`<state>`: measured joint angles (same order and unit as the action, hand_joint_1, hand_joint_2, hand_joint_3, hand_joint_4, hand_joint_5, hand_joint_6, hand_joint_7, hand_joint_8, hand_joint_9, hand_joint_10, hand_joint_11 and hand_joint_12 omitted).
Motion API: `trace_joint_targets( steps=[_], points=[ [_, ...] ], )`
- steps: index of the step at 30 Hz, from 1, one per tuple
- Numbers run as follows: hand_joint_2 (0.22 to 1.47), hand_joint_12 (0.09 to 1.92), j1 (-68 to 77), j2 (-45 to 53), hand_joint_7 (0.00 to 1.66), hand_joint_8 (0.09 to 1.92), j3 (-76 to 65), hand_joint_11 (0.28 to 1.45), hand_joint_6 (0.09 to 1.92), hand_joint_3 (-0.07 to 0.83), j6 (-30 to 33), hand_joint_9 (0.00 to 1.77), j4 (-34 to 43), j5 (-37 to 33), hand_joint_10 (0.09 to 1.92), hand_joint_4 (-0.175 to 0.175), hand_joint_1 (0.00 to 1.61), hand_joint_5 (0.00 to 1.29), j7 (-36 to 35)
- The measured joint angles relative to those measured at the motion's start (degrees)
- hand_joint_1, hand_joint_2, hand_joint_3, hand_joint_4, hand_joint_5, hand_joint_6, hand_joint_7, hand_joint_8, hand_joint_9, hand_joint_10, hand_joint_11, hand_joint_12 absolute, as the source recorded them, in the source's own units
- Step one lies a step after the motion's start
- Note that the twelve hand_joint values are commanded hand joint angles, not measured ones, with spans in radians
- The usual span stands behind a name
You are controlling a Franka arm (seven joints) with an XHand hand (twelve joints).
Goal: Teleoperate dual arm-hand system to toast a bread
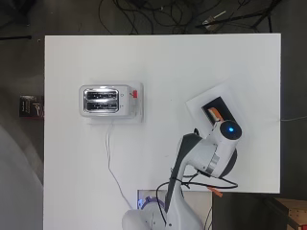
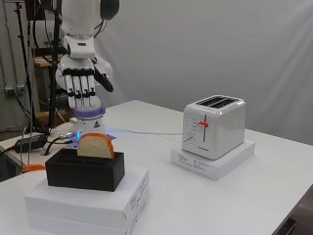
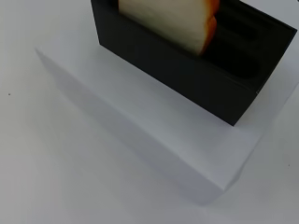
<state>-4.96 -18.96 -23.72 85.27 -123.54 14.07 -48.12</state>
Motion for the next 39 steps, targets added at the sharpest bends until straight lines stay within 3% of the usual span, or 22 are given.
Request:
trace_joint_targets(
  steps=[5, 14, 24, 25, 26, 27, 28, 30, 32, 35, 37, 39],
  points=[
    [1.02, 0.09, -0.4, 4.3, 0.55, 0.09, -1.8, 0.48, 0.09, -0.007, 1.5, 0.65, 1.7, -2.3, 0.09, -0.036, 0.23, 0.45, -3.8],
    [1.03, 0.09, 0.6, 17.5, 0.62, 0.09, -5.2, 0.49, 0.09, 0.0, 4.0, 0.71, 8.9, -5.1, 0.09, -0.011, 0.26, 0.51, -9.8],
    [1.02, 0.09, -2.1, 28.3, 0.62, 0.09, -5.0, 0.49, 0.09, -0.001, 5.7, 0.73, 14.3, -7.9, 0.09, -0.007, 0.28, 0.47, -19.7],
    [1.06, 0.09, -2.2, 28.1, 0.75, 0.37, -5.1, 0.6, 0.09, 0.004, 5.8, 0.91, 14.0, -8.3, 0.09, 0.007, 0.66, 0.6, -19.8],
    [1.08, 0.09, -2.4, 27.8, 0.85, 0.64, -5.1, 0.7, 0.37, 0.003, 6.1, 0.99, 13.6, -8.9, 0.44, -0.056, 0.98, 0.71, -19.9],
    [1.1, 0.09, -2.5, 27.4, 0.91, 0.8, -5.2, 0.76, 0.72, 0.003, 6.8, 1.02, 12.9, -9.3, 0.72, -0.11, 1.17, 0.76, -20.2],
    [1.11, 0.11, -2.5, 26.4, 0.94, 0.87, -5.4, 0.8, 0.95, 0.003, 7.9, 1.04, 12.0, -9.5, 0.88, -0.142, 1.27, 0.78, -20.8],
    [1.12, 0.18, -1.0, 23.1, 0.97, 0.91, -7.4, 0.83, 1.12, 0.003, 9.4, 1.05, 10.6, -8.2, 1.04, -0.168, 1.35, 0.78, -20.9],
    [1.12, 0.38, 5.3, 18.6, 1.09, 0.87, -14.0, 0.82, 1.12, 0.0, 10.0, 1.18, 10.0, -5.8, 0.86, -0.145, 1.29, 0.82, -18.8],
    [1.13, 0.68, 21.3, 13.3, 1.15, 0.83, -28.7, 0.7, 1.13, -0.004, 10.9, 1.38, 9.1, -3.5, 0.38, -0.167, 1.25, 0.8, -16.9],
    [1.13, 0.89, 36.3, 12.0, 1.14, 0.89, -40.8, 0.66, 1.11, -0.001, 11.8, 1.46, 8.4, -3.8, 0.25, -0.174, 1.25, 0.78, -17.1],
    [1.14, 0.94, 48.7, 11.6, 1.14, 0.89, -49.8, 0.64, 1.12, -0.001, 12.6, 1.48, 7.9, -3.5, 0.19, -0.175, 1.25, 0.77, -17.4]
  ],
)
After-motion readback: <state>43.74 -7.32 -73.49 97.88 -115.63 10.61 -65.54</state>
